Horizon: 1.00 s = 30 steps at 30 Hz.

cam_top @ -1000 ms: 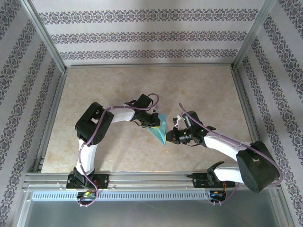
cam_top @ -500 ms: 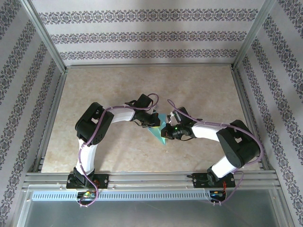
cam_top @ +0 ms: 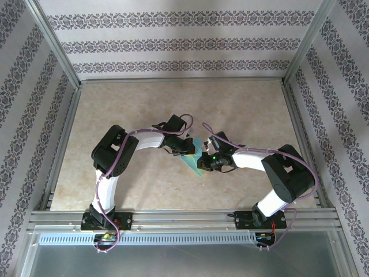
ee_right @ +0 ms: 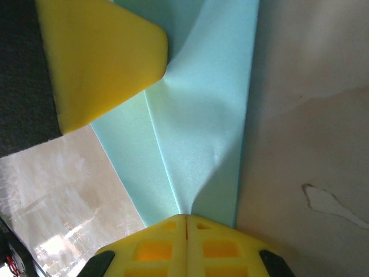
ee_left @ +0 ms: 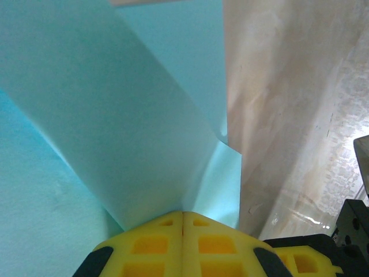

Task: Fold a paper plane with a square sheet of paper (fold left side to right side)
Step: Fourth fold the wing at the center of the table.

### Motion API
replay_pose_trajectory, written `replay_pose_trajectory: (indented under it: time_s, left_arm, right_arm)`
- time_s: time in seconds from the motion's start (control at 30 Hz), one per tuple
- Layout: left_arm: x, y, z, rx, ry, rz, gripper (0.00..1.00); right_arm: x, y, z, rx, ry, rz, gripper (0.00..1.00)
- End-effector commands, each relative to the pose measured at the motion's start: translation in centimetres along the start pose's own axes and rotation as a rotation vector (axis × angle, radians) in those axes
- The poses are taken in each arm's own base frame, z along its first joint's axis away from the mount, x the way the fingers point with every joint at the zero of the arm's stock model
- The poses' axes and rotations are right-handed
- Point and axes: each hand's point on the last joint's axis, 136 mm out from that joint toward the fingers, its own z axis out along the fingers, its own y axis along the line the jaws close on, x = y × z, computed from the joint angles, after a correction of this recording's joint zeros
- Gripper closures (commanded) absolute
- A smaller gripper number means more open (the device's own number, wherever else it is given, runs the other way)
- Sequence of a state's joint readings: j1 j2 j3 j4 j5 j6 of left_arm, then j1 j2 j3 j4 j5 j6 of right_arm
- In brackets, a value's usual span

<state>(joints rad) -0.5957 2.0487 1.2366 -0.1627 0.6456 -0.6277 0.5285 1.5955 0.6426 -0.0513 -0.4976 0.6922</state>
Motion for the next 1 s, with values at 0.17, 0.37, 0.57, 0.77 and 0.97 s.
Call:
replay_pose_trajectory:
  time_s: [0.17,0.37,0.57,0.77,0.97]
  left_arm:
    - [-1.9,-2.6,-3.0,0.079,-0.138,0.079,0.95]
    - [-1.0,-4.6,-4.1,0.188,-0.175,0.089,0.97]
    - [0.9,-4.5,-1.9,0.214,-0.125,0.055,0.98]
    - [0.7,-3.2,-0.3,0.193,-0.112,0.028,0.98]
    - [-0.1,-1.9,0.6,0.126,-0.111,0.031,0.98]
  right_arm:
    - [4.0,-5.1,1.4,0.099,0.131,0.068,1.0]
    - [4.2,-5.8,1.1,0.094,0.137,0.056,1.0]
    - [4.1,-6.1,1.3,0.107,0.141,0.052,1.0]
    - [4.4,-6.9,1.4,0.152,0.151,0.061,1.0]
    - [4.8,-7.4,1.4,0.189,0.163,0.064,1.0]
